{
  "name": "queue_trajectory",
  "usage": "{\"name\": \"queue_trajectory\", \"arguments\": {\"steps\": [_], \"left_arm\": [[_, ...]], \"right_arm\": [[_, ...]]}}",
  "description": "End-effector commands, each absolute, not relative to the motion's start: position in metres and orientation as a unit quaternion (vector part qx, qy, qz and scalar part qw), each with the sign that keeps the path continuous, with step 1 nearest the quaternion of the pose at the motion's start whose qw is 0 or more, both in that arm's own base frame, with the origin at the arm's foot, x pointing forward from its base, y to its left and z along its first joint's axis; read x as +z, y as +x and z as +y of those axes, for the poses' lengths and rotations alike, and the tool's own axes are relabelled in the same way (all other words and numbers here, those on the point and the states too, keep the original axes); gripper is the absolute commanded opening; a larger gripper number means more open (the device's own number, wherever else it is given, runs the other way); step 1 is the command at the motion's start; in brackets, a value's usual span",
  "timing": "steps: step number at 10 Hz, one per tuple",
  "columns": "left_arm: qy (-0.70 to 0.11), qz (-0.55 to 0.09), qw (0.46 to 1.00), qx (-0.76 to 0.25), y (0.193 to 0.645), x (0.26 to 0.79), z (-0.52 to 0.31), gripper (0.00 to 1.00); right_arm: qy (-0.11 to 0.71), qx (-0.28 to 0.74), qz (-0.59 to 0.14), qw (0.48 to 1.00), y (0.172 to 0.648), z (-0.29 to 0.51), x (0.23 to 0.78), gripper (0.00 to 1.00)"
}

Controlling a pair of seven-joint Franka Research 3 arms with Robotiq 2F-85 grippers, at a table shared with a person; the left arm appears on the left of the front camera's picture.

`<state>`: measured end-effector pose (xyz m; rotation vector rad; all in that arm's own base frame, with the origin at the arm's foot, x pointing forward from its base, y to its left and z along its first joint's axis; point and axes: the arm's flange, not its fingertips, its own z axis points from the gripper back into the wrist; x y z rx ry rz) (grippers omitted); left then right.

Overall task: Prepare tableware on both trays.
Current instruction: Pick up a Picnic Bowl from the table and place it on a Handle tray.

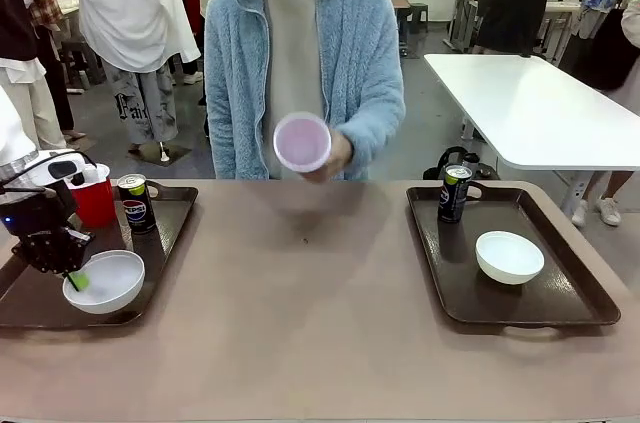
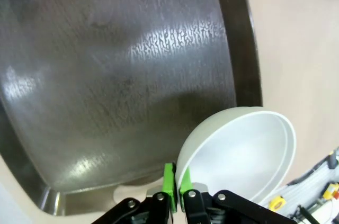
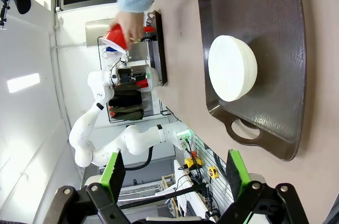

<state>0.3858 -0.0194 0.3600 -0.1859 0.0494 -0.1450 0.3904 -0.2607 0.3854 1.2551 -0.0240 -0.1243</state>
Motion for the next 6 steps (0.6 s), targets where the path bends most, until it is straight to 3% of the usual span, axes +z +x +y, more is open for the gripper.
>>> {"name": "queue_trajectory", "arguments": {"steps": [1, 3, 4, 5, 6], "left_arm": [[-0.074, 0.029, 0.995, -0.056, 0.3972, 0.3497, -0.0305, 0.00], [-0.067, 0.027, 0.996, -0.054, 0.4024, 0.3419, -0.0339, 0.00], [-0.064, 0.021, 0.996, -0.052, 0.4002, 0.3419, -0.0336, 0.64], [-0.061, 0.020, 0.997, -0.049, 0.3979, 0.3428, -0.0332, 0.64], [-0.054, 0.021, 0.997, -0.046, 0.3959, 0.3446, -0.0312, 1.00]], "right_arm": [[0.585, -0.050, -0.008, 0.810, 0.3877, -0.2612, 0.3863, 1.00], [0.585, -0.050, -0.008, 0.810, 0.3877, -0.2612, 0.3863, 1.00], [0.585, -0.050, -0.008, 0.810, 0.3877, -0.2612, 0.3863, 1.00], [0.585, -0.050, -0.008, 0.810, 0.3877, -0.2612, 0.3863, 1.00], [0.585, -0.050, -0.008, 0.810, 0.3877, -0.2612, 0.3863, 1.00]]}}
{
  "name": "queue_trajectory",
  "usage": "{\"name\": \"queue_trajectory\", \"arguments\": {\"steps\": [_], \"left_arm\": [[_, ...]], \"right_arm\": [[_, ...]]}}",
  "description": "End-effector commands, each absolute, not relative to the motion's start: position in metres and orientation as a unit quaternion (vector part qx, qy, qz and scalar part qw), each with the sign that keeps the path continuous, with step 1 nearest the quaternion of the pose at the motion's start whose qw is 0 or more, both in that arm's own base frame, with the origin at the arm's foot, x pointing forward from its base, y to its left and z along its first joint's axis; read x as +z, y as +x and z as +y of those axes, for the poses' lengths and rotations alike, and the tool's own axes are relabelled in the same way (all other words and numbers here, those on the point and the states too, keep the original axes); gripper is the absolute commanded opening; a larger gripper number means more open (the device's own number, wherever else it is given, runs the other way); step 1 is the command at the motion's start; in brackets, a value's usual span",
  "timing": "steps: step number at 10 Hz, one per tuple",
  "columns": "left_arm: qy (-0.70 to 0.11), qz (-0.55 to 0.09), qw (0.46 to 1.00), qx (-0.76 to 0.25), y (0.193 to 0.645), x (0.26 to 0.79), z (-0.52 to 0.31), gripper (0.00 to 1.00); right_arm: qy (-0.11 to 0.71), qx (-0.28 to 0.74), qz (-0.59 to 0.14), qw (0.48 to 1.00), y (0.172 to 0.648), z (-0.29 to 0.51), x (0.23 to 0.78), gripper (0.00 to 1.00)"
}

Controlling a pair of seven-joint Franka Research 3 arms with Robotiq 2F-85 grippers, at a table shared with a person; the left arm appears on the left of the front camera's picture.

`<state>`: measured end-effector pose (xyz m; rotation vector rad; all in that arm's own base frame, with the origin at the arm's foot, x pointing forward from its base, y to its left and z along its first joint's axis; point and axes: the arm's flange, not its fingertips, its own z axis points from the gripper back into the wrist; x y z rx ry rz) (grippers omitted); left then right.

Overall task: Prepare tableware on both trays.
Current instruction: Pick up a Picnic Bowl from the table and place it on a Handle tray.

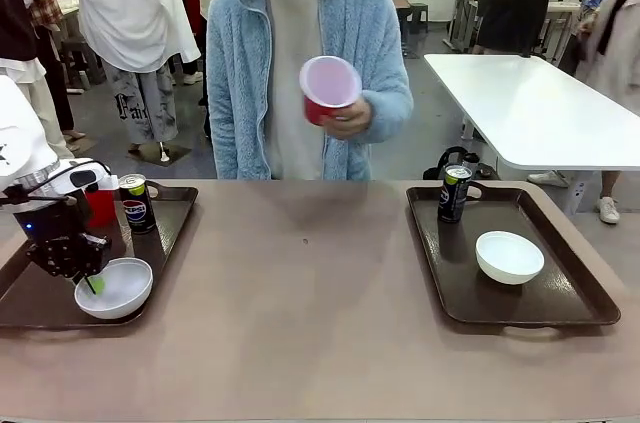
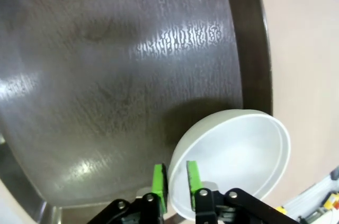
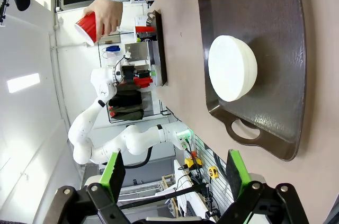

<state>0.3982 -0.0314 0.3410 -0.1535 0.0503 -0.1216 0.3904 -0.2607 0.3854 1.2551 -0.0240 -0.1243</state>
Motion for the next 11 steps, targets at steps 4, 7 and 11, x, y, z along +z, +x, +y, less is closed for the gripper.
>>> {"name": "queue_trajectory", "arguments": {"steps": [4, 7, 11], "left_arm": [[-0.004, 0.012, 0.998, -0.064, 0.375, 0.374, -0.030, 1.00], [0.011, -0.015, 0.997, -0.075, 0.348, 0.420, -0.019, 0.83], [-0.003, -0.027, 0.996, -0.080, 0.354, 0.449, -0.018, 1.00]], "right_arm": [[0.585, -0.050, -0.008, 0.810, 0.388, -0.261, 0.386, 1.00], [0.585, -0.050, -0.008, 0.810, 0.388, -0.261, 0.386, 1.00], [0.585, -0.050, -0.008, 0.810, 0.388, -0.261, 0.386, 1.00]]}}
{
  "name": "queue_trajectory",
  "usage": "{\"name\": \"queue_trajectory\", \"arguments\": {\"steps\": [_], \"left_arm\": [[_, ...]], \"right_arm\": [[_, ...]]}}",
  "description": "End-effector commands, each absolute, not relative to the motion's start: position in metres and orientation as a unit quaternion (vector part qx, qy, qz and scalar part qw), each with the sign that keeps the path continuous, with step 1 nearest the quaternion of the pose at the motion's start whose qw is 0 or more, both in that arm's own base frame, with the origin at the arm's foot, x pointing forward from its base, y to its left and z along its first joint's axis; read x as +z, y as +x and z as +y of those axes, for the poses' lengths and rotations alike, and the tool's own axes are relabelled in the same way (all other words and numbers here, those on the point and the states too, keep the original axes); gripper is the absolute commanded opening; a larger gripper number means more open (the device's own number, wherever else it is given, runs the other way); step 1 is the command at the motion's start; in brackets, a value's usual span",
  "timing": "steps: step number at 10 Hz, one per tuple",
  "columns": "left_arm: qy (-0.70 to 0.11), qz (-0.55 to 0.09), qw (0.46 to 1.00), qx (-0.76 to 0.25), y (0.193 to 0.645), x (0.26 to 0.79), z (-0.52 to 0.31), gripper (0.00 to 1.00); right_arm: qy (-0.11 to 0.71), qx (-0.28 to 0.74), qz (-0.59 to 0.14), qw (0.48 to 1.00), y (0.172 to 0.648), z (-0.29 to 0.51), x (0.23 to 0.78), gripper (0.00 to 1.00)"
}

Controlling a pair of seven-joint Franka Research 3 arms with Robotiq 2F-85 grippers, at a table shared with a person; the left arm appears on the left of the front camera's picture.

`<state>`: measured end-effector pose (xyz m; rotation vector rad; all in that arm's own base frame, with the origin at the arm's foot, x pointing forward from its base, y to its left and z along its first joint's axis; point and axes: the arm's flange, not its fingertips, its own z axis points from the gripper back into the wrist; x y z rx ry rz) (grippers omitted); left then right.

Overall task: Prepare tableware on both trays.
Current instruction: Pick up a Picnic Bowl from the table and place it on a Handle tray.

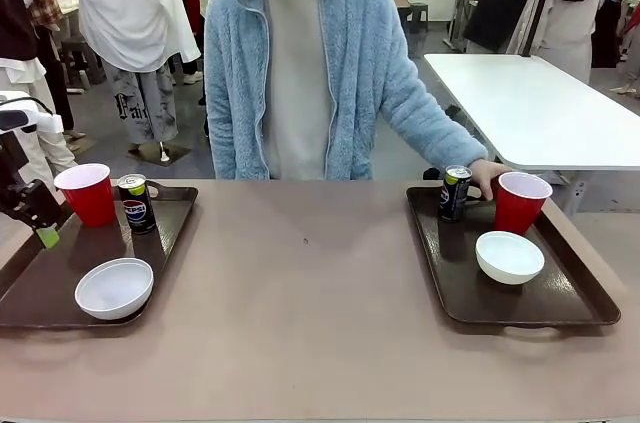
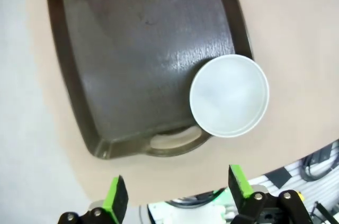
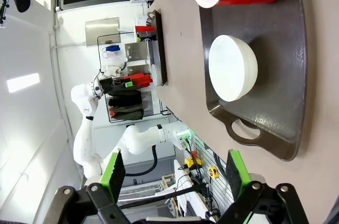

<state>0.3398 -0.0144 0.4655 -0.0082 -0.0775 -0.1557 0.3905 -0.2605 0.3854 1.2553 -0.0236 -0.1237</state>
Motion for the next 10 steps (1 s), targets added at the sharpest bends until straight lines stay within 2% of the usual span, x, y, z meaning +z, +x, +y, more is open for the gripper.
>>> {"name": "queue_trajectory", "arguments": {"steps": [1, 7, 8, 10], "left_arm": [[-0.003, -0.027, 0.996, -0.080, 0.354, 0.449, -0.018, 1.00], [-0.005, -0.020, 0.997, -0.080, 0.351, 0.446, -0.017, 1.00], [-0.110, -0.001, 0.988, -0.112, 0.380, 0.452, -0.019, 1.00], [-0.273, 0.022, 0.952, -0.136, 0.407, 0.471, 0.000, 1.00]], "right_arm": [[0.585, -0.050, -0.008, 0.810, 0.388, -0.261, 0.386, 1.00], [0.585, -0.050, -0.008, 0.810, 0.388, -0.261, 0.386, 1.00], [0.585, -0.050, -0.008, 0.810, 0.388, -0.261, 0.386, 1.00], [0.585, -0.050, -0.008, 0.810, 0.388, -0.261, 0.386, 1.00]]}}
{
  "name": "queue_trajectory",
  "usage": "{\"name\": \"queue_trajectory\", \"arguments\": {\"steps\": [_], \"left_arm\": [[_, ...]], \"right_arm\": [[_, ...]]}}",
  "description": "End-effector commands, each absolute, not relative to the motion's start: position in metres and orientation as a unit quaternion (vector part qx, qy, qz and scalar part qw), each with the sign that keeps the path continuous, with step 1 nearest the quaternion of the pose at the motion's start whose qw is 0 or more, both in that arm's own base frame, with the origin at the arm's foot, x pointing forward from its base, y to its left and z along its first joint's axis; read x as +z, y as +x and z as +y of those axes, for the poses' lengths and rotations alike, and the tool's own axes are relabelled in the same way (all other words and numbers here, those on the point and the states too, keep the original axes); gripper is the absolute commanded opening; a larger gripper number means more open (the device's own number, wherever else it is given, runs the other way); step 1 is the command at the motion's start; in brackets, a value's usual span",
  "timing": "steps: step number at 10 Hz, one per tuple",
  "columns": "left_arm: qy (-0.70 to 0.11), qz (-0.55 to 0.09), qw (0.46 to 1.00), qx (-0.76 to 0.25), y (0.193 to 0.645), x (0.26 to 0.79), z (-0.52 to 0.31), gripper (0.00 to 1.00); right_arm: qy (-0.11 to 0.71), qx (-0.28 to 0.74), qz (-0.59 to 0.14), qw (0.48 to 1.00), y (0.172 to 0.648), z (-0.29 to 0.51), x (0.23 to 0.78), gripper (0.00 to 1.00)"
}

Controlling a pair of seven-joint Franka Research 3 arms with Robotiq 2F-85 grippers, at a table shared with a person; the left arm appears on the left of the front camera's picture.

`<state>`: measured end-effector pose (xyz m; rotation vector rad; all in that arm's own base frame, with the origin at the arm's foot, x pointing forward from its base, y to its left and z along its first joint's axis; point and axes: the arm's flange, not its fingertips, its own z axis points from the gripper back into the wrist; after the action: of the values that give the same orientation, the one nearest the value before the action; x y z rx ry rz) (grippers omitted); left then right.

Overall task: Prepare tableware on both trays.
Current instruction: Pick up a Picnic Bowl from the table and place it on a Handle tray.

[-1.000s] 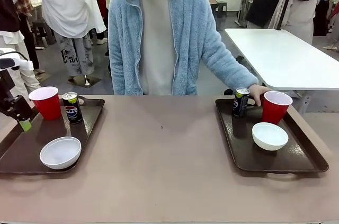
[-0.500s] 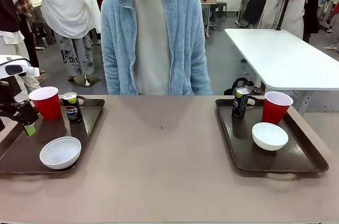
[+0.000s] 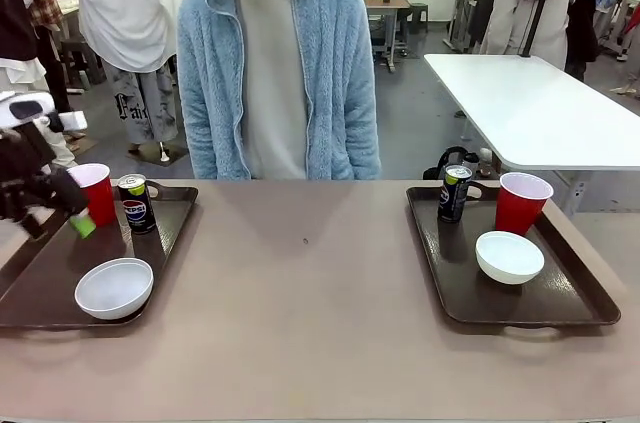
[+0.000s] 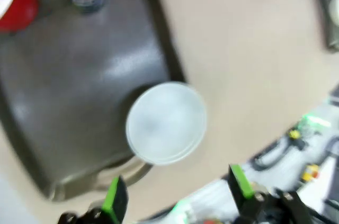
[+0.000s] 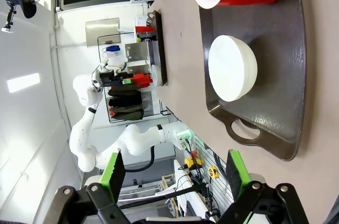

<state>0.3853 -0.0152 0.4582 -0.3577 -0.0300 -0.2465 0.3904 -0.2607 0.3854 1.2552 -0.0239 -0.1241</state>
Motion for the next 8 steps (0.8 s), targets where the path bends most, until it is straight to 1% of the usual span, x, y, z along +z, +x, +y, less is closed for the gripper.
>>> {"name": "queue_trajectory", "arguments": {"steps": [1, 2, 3, 4, 6, 8], "left_arm": [[-0.363, 0.024, 0.923, -0.126, 0.413, 0.474, 0.028, 1.00], [-0.417, 0.027, 0.902, -0.105, 0.423, 0.472, 0.055, 1.00], [-0.468, 0.013, 0.879, -0.087, 0.423, 0.462, 0.083, 1.00], [-0.499, 0.015, 0.863, -0.080, 0.420, 0.455, 0.109, 1.00], [-0.517, 0.000, 0.855, -0.032, 0.403, 0.436, 0.164, 1.00], [-0.524, -0.033, 0.851, 0.016, 0.384, 0.422, 0.196, 1.00]], "right_arm": [[0.585, -0.050, -0.008, 0.810, 0.388, -0.261, 0.386, 1.00], [0.585, -0.050, -0.008, 0.810, 0.388, -0.261, 0.386, 1.00], [0.585, -0.050, -0.008, 0.810, 0.388, -0.261, 0.386, 1.00], [0.585, -0.050, -0.008, 0.810, 0.388, -0.261, 0.386, 1.00], [0.585, -0.050, -0.008, 0.810, 0.388, -0.261, 0.386, 1.00], [0.585, -0.050, -0.008, 0.810, 0.388, -0.261, 0.386, 1.00]]}}
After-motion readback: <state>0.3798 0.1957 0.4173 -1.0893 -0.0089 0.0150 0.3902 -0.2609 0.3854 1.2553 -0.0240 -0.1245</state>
